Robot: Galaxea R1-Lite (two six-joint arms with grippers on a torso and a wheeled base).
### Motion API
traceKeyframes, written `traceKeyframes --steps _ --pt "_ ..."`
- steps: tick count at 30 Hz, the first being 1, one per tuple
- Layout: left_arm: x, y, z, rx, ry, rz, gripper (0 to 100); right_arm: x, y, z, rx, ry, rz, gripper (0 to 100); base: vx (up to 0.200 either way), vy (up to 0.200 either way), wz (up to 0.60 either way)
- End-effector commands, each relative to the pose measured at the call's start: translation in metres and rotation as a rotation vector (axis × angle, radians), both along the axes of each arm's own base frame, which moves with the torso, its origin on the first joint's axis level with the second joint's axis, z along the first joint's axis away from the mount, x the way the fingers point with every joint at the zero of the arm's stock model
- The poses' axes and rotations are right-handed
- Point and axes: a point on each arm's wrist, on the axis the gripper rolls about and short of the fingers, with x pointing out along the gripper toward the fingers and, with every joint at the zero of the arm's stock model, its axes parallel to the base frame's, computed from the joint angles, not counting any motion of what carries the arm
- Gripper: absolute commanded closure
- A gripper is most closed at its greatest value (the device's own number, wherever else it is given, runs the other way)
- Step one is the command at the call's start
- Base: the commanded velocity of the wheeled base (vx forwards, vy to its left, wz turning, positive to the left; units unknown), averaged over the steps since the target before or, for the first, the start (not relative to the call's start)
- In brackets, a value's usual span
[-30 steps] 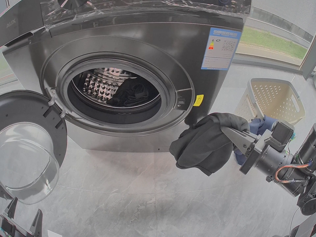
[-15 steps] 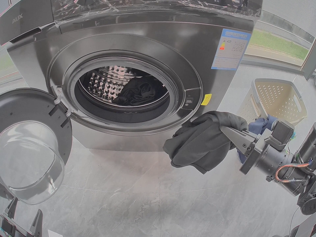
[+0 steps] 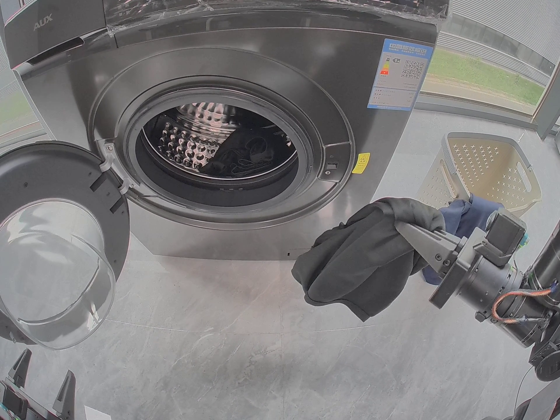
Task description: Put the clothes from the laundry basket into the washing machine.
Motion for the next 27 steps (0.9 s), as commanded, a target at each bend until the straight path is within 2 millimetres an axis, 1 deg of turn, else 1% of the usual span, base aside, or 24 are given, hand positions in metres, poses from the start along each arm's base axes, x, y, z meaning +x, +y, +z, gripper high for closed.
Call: traceKeyframes --steps 1,6,13,27 --pt "0.0001 0.0000 -0.0039 0.000 0.001 -0.001 0 -0.0007 -0.0003 0.0004 0.002 -0.001 0.002 100 0.000 0.200 0.00" --pt "0.0001 0.0001 -0.0039 0.000 0.001 0.001 0 -0.0009 -0.0005 0.0007 0.003 -0.002 0.000 100 0.000 0.200 0.00" --pt "0.0000 0.0000 -0.0039 -0.002 0.000 0.002 0 -0.0021 -0.0008 -0.0044 -0.009 0.016 0.002 100 0.000 0.000 0.00" --pt "0.0000 0.0001 -0.0039 0.000 0.000 0.004 0 -0.0028 0.0023 -0.0058 -0.017 0.019 0.017 100 0.000 0.000 0.00"
